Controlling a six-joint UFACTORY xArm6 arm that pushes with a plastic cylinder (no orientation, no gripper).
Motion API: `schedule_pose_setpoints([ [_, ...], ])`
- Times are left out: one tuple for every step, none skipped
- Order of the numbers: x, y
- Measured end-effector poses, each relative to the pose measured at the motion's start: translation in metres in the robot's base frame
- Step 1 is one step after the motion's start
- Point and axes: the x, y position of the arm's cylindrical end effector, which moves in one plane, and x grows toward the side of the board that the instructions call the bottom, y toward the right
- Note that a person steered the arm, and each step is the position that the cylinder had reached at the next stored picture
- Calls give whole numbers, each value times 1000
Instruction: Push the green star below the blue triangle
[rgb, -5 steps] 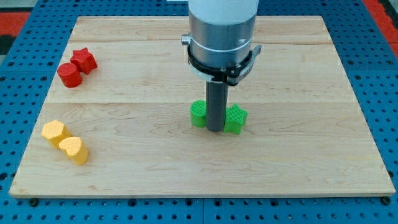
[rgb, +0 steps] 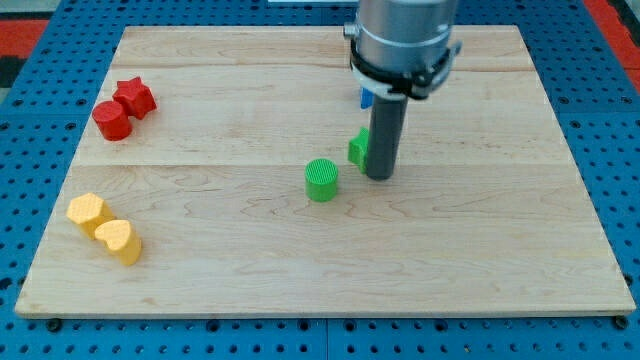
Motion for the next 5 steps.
schedule_pose_setpoints([
  [-16, 13],
  [15, -2],
  [11, -71],
  [-25, -76],
  [-59, -54],
])
